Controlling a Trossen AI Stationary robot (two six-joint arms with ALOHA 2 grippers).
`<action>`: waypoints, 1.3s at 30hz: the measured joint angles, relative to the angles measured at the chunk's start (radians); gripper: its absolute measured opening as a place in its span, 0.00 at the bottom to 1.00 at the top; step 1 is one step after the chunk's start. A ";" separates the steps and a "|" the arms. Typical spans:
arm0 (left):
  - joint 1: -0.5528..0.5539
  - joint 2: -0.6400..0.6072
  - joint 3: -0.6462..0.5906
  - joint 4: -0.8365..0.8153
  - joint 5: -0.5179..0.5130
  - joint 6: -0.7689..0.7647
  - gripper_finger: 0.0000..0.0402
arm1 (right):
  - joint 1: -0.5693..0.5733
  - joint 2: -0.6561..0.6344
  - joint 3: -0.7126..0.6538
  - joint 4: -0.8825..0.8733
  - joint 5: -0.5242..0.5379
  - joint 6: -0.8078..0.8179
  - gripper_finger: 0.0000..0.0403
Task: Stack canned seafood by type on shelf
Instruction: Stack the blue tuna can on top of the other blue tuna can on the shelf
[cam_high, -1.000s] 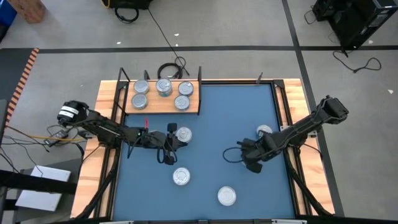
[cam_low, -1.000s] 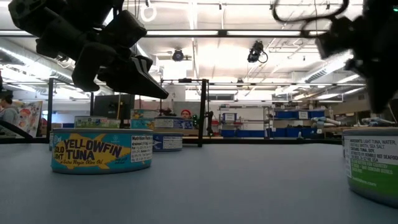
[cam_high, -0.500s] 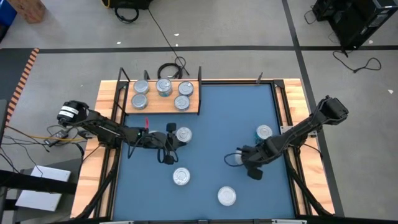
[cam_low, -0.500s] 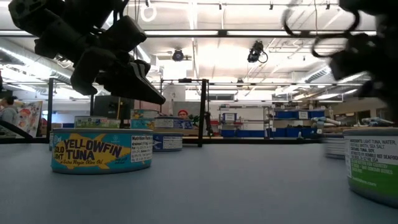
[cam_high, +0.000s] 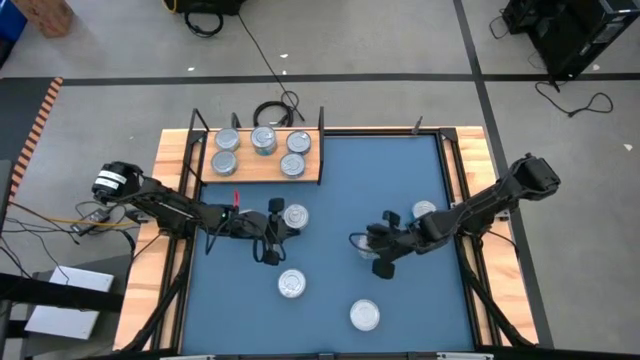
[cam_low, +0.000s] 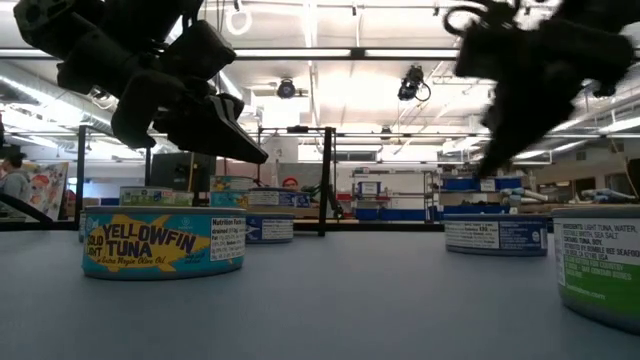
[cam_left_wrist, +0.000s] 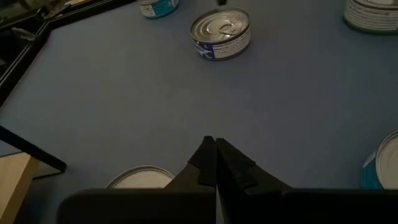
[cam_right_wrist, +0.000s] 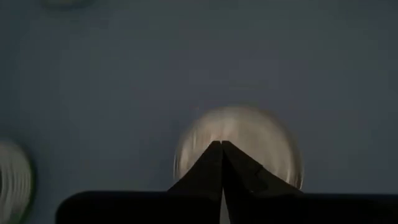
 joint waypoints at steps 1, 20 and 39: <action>0.000 0.000 0.000 0.000 0.001 0.004 0.00 | -0.014 0.000 0.000 0.041 0.007 -0.029 0.04; 0.001 0.000 0.000 -0.027 0.070 0.044 0.00 | -0.151 0.091 0.166 -0.157 -0.148 -0.187 0.13; 0.001 0.000 0.000 -0.083 0.018 -0.032 0.00 | -0.239 0.195 0.204 -0.331 -0.093 -0.300 0.27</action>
